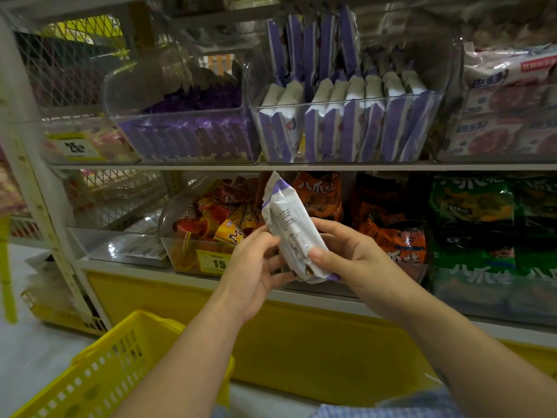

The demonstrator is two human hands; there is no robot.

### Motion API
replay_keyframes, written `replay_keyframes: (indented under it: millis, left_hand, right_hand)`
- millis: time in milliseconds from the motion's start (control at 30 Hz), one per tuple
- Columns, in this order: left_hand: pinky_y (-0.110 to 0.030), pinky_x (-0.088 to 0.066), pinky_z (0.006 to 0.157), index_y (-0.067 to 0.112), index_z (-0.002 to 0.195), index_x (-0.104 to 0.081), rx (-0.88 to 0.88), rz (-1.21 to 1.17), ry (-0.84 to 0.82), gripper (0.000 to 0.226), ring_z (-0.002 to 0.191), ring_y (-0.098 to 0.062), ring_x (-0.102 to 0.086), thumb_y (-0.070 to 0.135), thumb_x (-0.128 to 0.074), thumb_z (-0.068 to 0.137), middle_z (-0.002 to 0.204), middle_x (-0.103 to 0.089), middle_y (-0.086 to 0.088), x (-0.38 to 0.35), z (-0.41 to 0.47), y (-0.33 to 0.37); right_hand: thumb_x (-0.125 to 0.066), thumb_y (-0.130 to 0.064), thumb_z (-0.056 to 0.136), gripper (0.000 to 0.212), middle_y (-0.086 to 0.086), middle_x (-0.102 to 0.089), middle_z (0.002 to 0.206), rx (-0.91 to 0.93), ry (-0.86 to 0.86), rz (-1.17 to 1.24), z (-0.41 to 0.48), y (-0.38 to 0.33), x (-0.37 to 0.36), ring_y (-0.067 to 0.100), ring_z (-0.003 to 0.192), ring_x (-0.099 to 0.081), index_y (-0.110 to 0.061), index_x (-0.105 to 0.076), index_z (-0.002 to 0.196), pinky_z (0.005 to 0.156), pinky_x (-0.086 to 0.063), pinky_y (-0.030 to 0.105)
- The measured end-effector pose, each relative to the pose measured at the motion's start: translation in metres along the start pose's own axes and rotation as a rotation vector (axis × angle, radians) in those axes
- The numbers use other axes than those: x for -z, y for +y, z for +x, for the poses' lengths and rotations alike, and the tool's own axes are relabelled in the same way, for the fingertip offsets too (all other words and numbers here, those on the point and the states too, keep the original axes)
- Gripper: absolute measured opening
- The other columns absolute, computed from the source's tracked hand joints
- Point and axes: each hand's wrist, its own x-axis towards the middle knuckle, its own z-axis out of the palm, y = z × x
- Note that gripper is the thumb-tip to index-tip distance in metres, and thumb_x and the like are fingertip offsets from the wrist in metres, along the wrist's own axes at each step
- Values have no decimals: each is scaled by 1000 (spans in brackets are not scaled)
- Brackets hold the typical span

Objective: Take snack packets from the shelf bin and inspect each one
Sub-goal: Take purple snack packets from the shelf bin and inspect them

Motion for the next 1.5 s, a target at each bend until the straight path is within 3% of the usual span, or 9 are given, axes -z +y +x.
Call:
replay_keyframes:
  millis: [133,233,367,467,667,900,1033,1200,1500]
  left_hand:
    - [-40,-57,75,30,132,-56,-72,183,-82,34,101,-22,-69,25,-50,98,118,-69,-6,-2,-4,8]
    - [-45,-55,89,51,144,-31,-121,322,-208,71,117,-22,-62,18,-62,88,132,-62,6,-2,-8,23]
    - [-41,-54,93,60,141,-24,-260,444,-236,93,119,-17,-61,15,-76,78,132,-62,11,-6,-17,56]
    - [-25,-56,81,57,127,-39,-446,438,-173,76,109,-12,-67,26,-80,72,120,-69,14,-18,-21,89]
    - [-28,-60,70,45,117,-57,-673,400,36,46,95,-13,-72,43,-70,73,110,-73,11,-50,-3,149]
    - [-44,-56,89,33,121,-66,-561,925,187,41,100,-19,-68,36,-75,82,116,-70,-2,-53,53,224]
    - [-36,-62,73,30,103,-72,-440,1158,113,22,76,-13,-72,37,-74,83,88,-74,3,-60,77,253]
    - [-29,-61,63,22,103,-70,-455,1276,102,22,77,-13,-68,33,-72,85,88,-67,0,-75,105,257]
    - [-35,-51,92,34,127,-58,-560,1714,176,42,109,-18,-61,48,-64,87,122,-64,0,-78,130,210]
  right_hand:
    - [-62,-25,86,53,-2,-68,122,15,38,105,1,-4,0,23,109,-67,-34,-45,135,81,-58,35]
    - [-53,-16,93,67,-7,-69,120,54,113,161,4,-16,-2,21,108,-67,-45,-21,144,80,-59,37]
    - [-53,-11,96,67,-15,-58,133,143,130,-35,9,-44,-6,7,118,-59,-64,-30,131,90,-56,34]
    - [-63,-13,91,68,-11,-61,126,187,173,-110,24,-78,-7,2,108,-64,-55,-30,133,82,-56,23]
    - [-63,-15,92,54,-8,-69,109,185,270,-43,76,-148,-6,9,92,-70,-35,-41,137,78,-57,28]
    - [-54,-33,97,33,25,-68,89,67,251,-797,130,-184,35,14,62,-54,-6,-74,96,60,-43,28]
    - [-57,-31,95,23,-8,-71,89,1,163,-1099,149,-190,62,-4,69,-58,-20,-75,104,65,-44,18]
    - [-58,-29,94,23,-16,-69,98,-47,-78,-1295,165,-190,73,-4,79,-59,-26,-71,113,68,-44,11]
    - [-62,-18,92,23,-5,-69,108,35,-357,-1389,175,-190,76,3,82,-61,-27,-72,111,70,-44,2]
